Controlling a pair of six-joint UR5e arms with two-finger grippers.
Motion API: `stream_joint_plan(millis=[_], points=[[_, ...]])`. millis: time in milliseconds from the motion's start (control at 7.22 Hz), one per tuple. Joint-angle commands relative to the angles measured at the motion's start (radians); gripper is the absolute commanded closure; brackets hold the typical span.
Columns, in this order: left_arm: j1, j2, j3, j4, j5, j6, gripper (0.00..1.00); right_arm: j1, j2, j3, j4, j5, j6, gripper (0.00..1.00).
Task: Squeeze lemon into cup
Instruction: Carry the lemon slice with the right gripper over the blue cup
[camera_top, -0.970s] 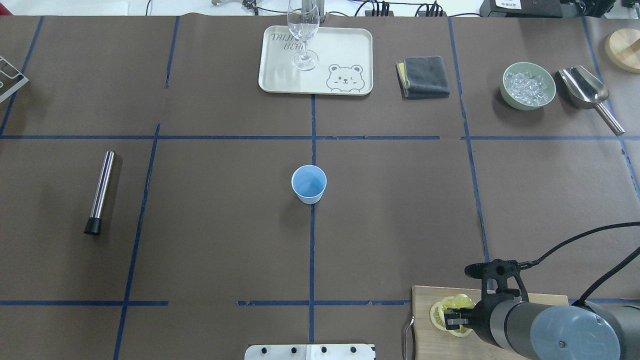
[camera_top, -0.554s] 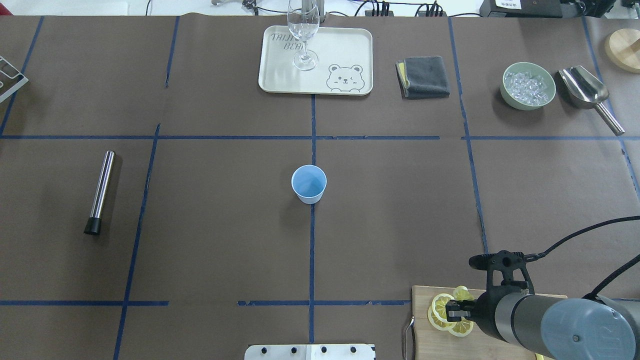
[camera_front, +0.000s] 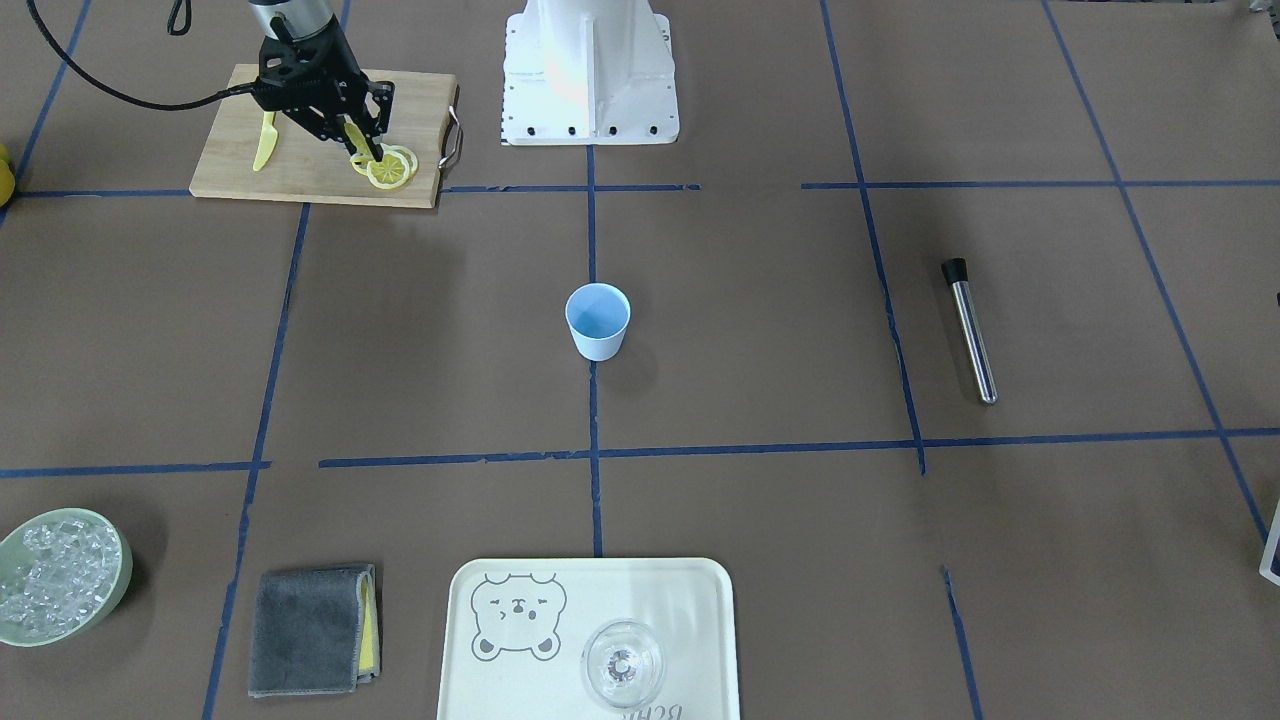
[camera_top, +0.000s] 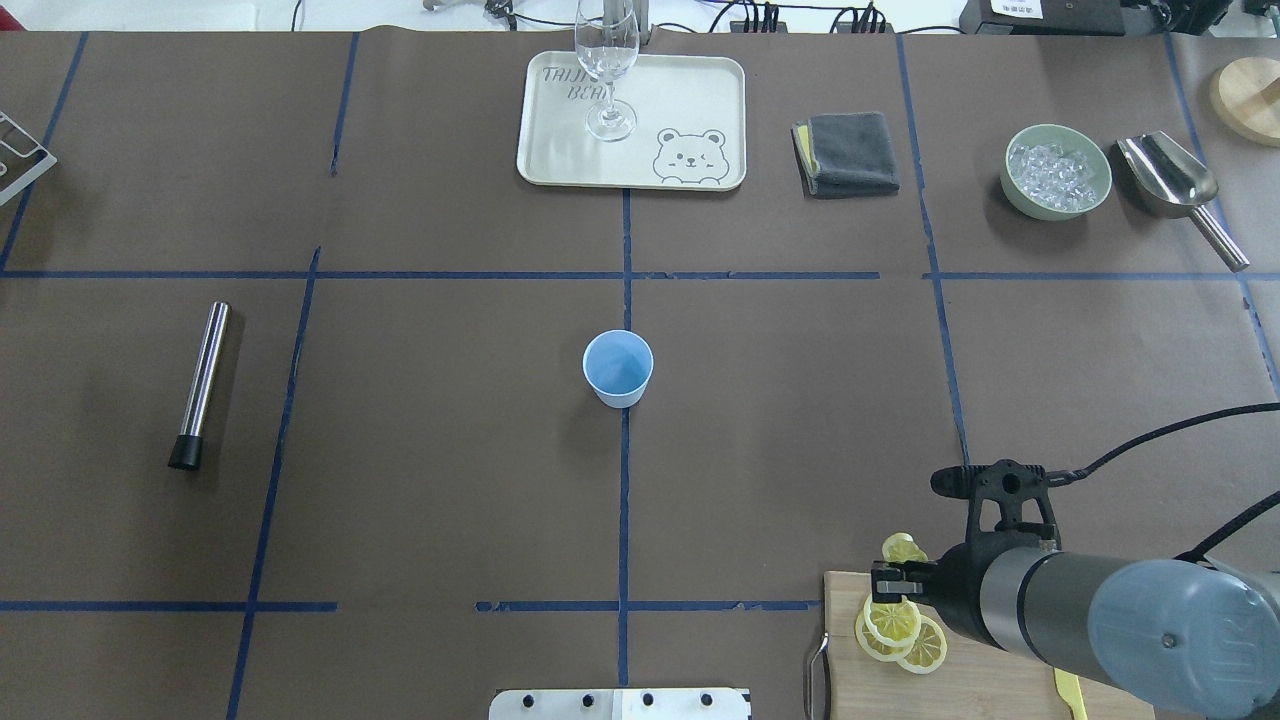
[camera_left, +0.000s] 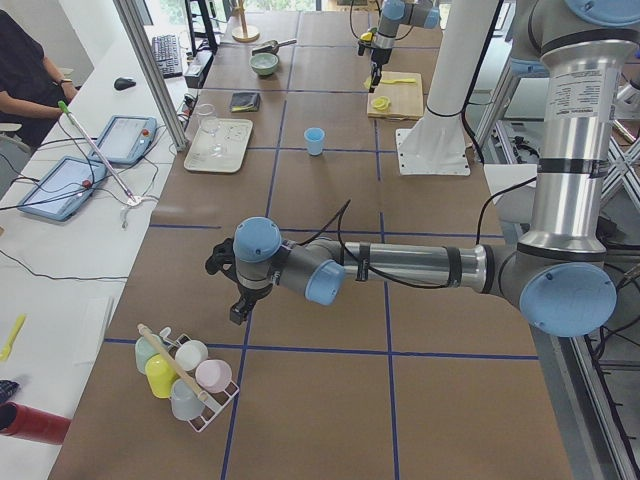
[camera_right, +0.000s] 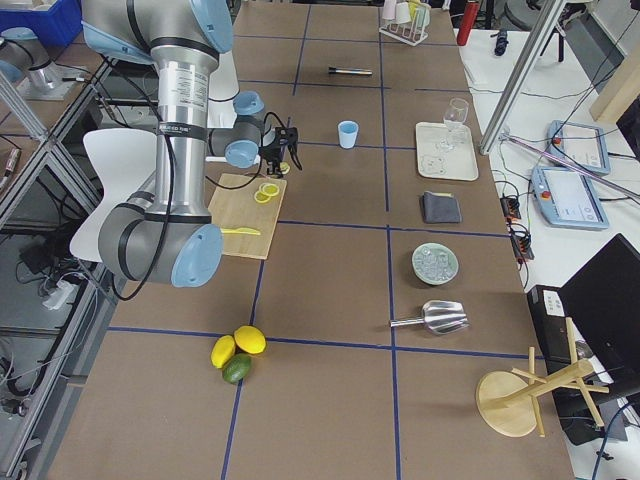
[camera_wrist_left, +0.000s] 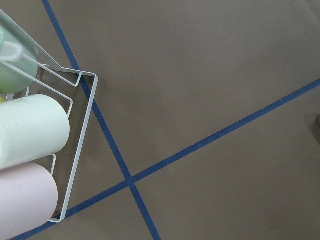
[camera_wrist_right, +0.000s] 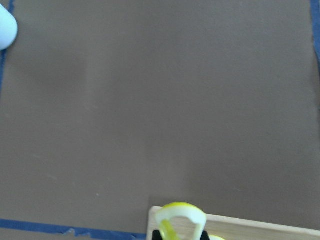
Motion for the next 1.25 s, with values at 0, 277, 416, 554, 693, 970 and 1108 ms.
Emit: stream_joint_plan(millis=[0, 277, 416, 554, 693, 970, 1108], points=[[0.0, 0.0, 0.001, 0.0, 0.001, 0.0, 0.0, 0.087, 0.166, -0.057, -0.007, 0.005, 0.0, 0.68], [0.0, 0.0, -0.001, 0.0, 0.001, 0.0, 0.0, 0.153, 0.426, -0.22, -0.063, 0.006, 0.02, 0.64], [0.0, 0.0, 0.001, 0.0, 0.001, 0.0, 0.0, 0.181, 0.541, -0.312, -0.089, 0.008, 0.079, 0.63], [0.0, 0.0, 0.001, 0.0, 0.001, 0.0, 0.0, 0.2, 0.623, -0.385, -0.088, 0.008, 0.087, 0.58], [0.0, 0.0, 0.001, 0.0, 0.001, 0.0, 0.0, 0.21, 0.671, -0.433, -0.088, 0.008, 0.09, 0.58], [-0.002, 0.0, -0.002, 0.0, 0.001, 0.0, 0.0, 0.224, 0.746, -0.519, -0.087, 0.009, 0.09, 0.58], [-0.002, 0.007, -0.005, -0.002, 0.001, 0.0, 0.0, 0.227, 0.768, -0.558, -0.085, 0.008, 0.09, 0.57]])
